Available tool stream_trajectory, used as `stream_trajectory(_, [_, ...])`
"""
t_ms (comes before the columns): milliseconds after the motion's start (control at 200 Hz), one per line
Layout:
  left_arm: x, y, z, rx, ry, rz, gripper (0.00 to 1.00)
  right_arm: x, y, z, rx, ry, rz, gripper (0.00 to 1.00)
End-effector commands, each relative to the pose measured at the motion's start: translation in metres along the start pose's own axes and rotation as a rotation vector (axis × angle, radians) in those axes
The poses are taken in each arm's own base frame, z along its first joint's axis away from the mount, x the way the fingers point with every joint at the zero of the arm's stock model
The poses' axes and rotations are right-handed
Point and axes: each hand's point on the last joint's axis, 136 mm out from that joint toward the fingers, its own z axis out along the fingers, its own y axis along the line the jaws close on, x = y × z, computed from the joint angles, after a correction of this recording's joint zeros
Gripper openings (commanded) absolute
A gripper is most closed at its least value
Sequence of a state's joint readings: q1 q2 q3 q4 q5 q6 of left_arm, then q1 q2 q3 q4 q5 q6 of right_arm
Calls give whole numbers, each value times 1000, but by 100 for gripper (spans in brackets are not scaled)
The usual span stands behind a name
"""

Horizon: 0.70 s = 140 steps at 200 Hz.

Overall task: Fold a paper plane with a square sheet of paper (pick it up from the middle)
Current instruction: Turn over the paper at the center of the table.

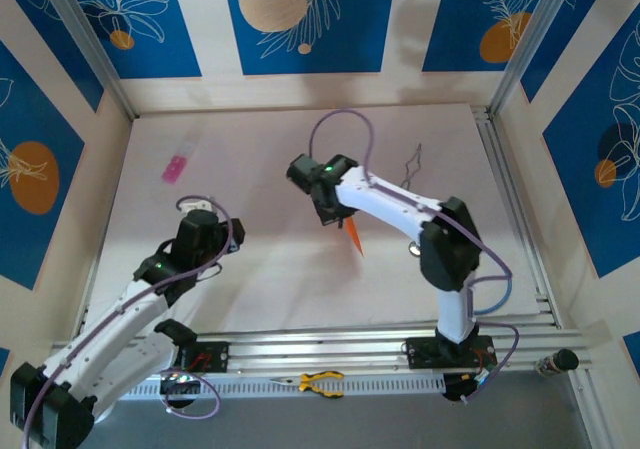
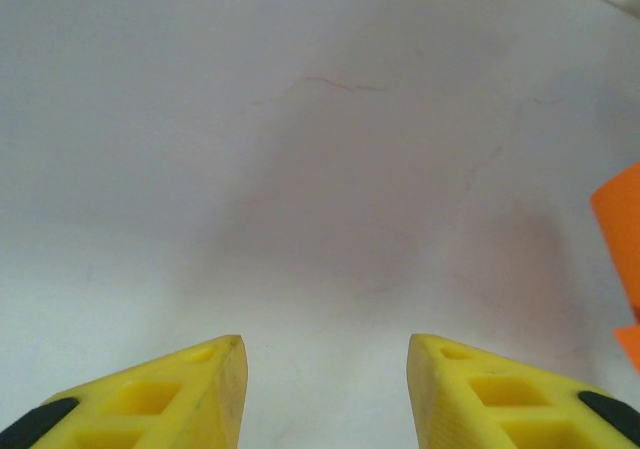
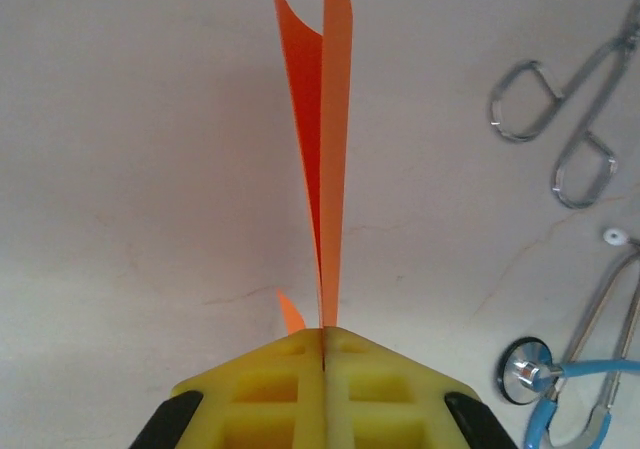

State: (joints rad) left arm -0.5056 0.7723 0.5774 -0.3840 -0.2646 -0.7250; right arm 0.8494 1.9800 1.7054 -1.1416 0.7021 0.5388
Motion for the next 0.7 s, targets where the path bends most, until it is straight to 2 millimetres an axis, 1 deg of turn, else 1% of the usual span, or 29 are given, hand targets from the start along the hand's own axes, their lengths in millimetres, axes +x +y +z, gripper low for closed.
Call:
stream_trajectory(0, [1, 27, -8, -102, -30, -24, 47, 8, 22, -1, 70, 35, -61, 2])
stream_trajectory(135, [-2, 32, -18, -110, -55, -38, 48, 9, 80, 4, 3, 65, -110, 5])
stream_trajectory(195, [-3, 33, -21, -107, -60, -41, 48, 7, 104, 3, -59, 75, -120, 8])
stream_trajectory(240, [-3, 32, -23, -101, -61, -40, 48, 6, 117, 2, -112, 82, -117, 12])
stream_trajectory(260, [-3, 32, -24, -101, -59, -38, 48, 6, 124, 1, -146, 90, -114, 14])
stream_trajectory(305, [-4, 32, -26, -100, -58, -36, 48, 4, 140, -3, -248, 101, -108, 22])
stream_trajectory(350, [-4, 33, -27, -104, -54, -30, 49, 1, 155, -11, -366, 104, -95, 30])
stream_trajectory(410, [-1, 33, -28, -102, -42, -25, 50, -5, 165, -25, -518, 93, -56, 43])
stream_trajectory(445, [0, 32, -27, -98, -32, -23, 50, -8, 167, -33, -606, 83, -29, 48])
stream_trajectory(460, [1, 31, -27, -95, -27, -21, 51, -12, 167, -42, -654, 69, -13, 51])
stream_trajectory(465, [2, 31, -26, -94, -25, -22, 51, -10, 166, -39, -659, 77, -10, 51])
stream_trajectory(475, [2, 31, -26, -93, -23, -21, 51, -14, 166, -46, -693, 64, 3, 53])
stream_trajectory(525, [6, 27, -23, -70, -3, -17, 52, -18, 157, -54, -794, 49, 59, 54])
stream_trajectory(530, [6, 26, -23, -68, 0, -17, 52, -20, 156, -57, -808, 41, 67, 54])
stream_trajectory(565, [8, 23, -20, -54, 14, -16, 52, -21, 145, -57, -854, 34, 118, 54])
stream_trajectory(620, [13, 16, -14, -25, 42, -10, 52, -19, 125, -53, -921, 36, 202, 48])
stream_trajectory(680, [19, 6, -6, 17, 83, -5, 52, -15, 105, -43, -1021, 51, 286, 36])
stream_trajectory(695, [20, 3, -4, 28, 91, -5, 52, -15, 101, -41, -1052, 51, 302, 32])
